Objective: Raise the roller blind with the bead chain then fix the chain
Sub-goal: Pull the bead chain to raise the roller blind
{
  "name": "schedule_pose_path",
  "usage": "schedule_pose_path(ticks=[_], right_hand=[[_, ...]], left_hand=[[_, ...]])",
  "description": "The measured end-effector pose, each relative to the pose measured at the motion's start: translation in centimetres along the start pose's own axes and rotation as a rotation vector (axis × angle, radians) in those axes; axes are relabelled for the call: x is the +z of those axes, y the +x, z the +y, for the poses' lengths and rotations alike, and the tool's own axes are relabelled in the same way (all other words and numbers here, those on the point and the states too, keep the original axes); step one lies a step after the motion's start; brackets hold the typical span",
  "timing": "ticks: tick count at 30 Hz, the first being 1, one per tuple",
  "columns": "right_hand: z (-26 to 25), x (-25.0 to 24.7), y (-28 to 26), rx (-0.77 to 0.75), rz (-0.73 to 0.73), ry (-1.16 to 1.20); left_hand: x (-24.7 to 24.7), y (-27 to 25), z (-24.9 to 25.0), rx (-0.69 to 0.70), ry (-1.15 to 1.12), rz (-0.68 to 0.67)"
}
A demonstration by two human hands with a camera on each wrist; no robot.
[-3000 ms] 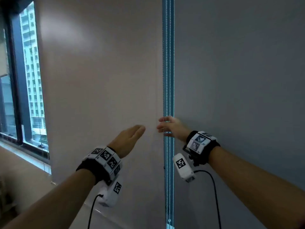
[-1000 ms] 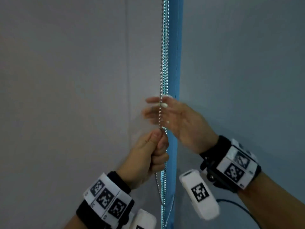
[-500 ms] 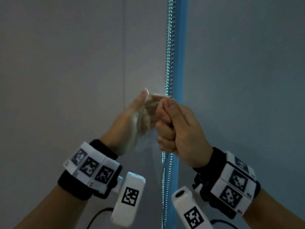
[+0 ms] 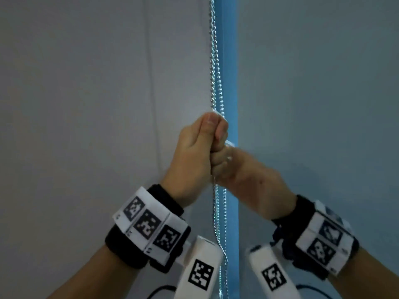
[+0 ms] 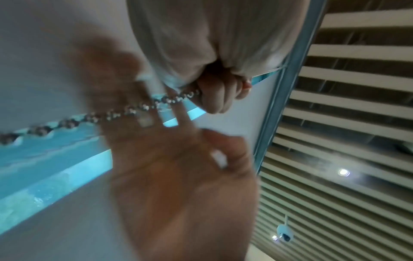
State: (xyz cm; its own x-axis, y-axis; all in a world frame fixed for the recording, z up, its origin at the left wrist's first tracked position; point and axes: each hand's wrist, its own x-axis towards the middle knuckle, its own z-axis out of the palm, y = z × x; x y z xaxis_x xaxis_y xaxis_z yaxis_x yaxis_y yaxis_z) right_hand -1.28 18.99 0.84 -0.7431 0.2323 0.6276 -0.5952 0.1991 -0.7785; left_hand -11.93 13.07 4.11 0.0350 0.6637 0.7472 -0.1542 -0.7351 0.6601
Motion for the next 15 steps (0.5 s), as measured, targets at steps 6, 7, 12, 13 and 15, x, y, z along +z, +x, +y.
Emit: schedule_pose_path(ticks=[6, 7, 12, 13, 15], right_hand=[[-6.4, 2.6, 6.5, -0.149, 0.193, -0.115], [-6.5, 3.2, 6.8, -0.161, 0.2, -0.136], [-5.4, 4.4, 5.7, -0.201, 0.195, -0.081], [-4.7, 4.6, 5.3, -0.198, 0.19, -0.054], [-3.0, 4.6, 4.1, -0.157, 0.183, -0.019]], left_hand=[[-1.5, -3.0, -3.0, -0.162, 0.088, -0.019], [-1.8, -3.0, -2.8, -0.186, 0.097, -0.032], [-2.8, -1.2, 0.2, -0.171, -0.071, -0.018], [-2.9, -0.8, 0.9, -0.156, -0.086, -0.013], [-2.7, 0.0, 2.0, -0.15, -0.046, -0.027]])
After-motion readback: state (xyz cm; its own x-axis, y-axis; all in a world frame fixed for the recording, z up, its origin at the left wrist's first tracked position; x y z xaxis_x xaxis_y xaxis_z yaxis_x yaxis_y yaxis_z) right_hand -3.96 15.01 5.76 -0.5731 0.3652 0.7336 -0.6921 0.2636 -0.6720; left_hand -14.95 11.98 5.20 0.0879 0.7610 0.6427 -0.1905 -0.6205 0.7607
